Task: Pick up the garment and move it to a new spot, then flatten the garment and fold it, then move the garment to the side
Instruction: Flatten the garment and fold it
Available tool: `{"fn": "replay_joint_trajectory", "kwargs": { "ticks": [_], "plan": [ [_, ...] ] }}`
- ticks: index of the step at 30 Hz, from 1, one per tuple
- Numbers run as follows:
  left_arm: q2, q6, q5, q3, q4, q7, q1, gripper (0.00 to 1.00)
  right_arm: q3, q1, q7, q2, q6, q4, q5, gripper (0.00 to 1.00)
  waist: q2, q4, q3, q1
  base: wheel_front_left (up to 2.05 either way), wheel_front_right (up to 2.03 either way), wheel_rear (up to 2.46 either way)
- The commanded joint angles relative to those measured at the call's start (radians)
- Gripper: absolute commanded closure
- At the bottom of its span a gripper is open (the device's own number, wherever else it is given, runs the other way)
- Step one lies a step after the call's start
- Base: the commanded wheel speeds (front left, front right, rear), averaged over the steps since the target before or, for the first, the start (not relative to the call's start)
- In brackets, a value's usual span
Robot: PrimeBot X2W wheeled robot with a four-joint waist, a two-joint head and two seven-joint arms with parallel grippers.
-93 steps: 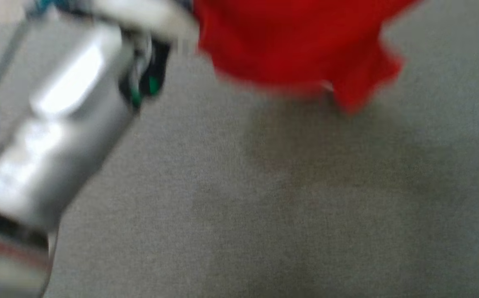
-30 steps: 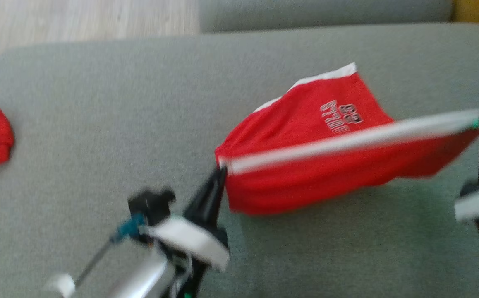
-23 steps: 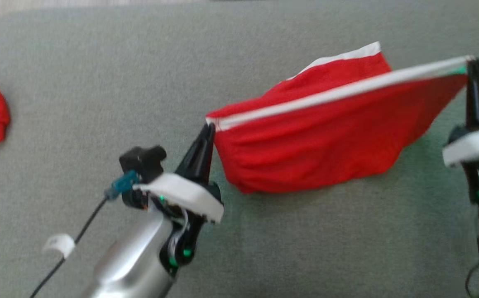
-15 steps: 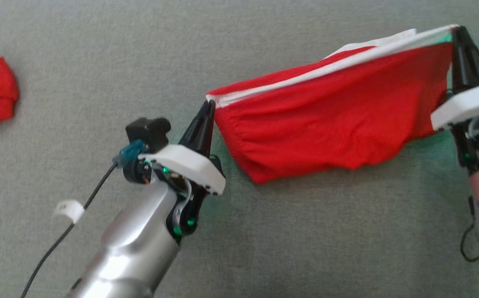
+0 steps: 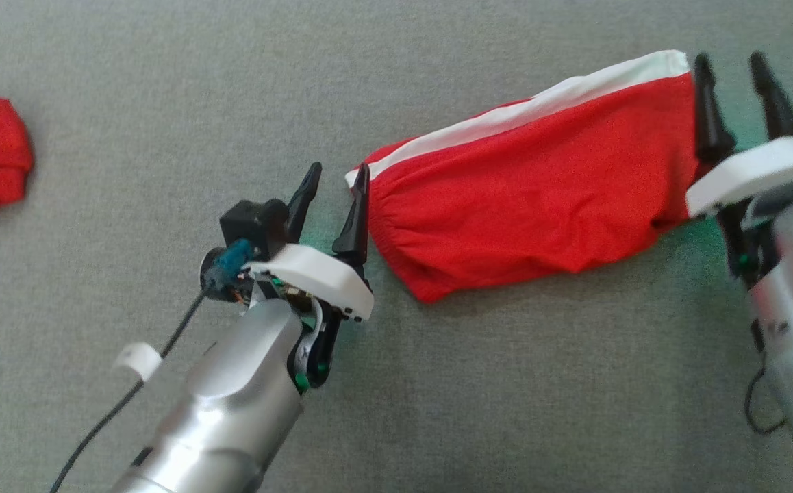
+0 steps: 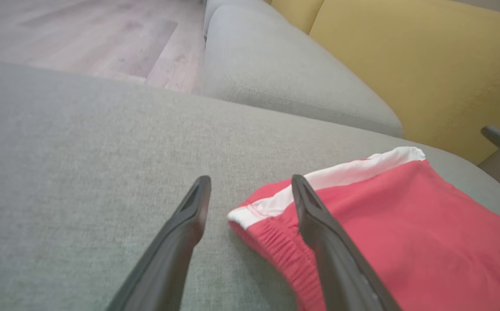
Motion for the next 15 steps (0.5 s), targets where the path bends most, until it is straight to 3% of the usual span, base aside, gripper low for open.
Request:
{"fn": "replay_joint_trajectory", "kwargs": {
  "ticks": [1, 6, 7, 10, 15],
  "plan": [
    [0.021, 0.026, 0.043, 0.019, -0.031, -0.044, 0.001, 0.0, 0.044, 0.055, -0.016, 0.001, -0.001, -0.027, 0.045, 0.0, 0.0, -0.018, -0.029, 0.0, 0.0, 0.0, 0.0],
    [0.02, 0.112, 0.165, 0.101, -0.188, -0.064, 0.129, 0.0, 0.091, 0.147, -0.008, -0.045, -0.001, -0.021, 0.138, 0.0, 0.0, -0.012, -0.069, 0.0, 0.0, 0.0, 0.0],
    [0.02, 0.112, 0.165, 0.101, -0.188, -0.064, 0.129, 0.0, 0.091, 0.147, -0.008, -0.045, -0.001, -0.021, 0.138, 0.0, 0.0, -0.012, -0.069, 0.0, 0.0, 0.0, 0.0],
    [0.013, 0.159, 0.292, 0.17, -0.366, -0.064, 0.258, 0.0, 0.087, 0.17, -0.003, -0.074, -0.001, -0.016, 0.186, 0.0, 0.0, 0.009, -0.078, 0.0, 0.0, 0.0, 0.0],
    [0.005, 0.221, 0.522, 0.185, -0.552, -0.065, 0.42, 0.0, 0.072, 0.148, 0.02, -0.114, -0.001, 0.029, 0.227, 0.0, 0.0, 0.069, -0.069, 0.0, 0.0, 0.0, 0.0]
  ]
}}
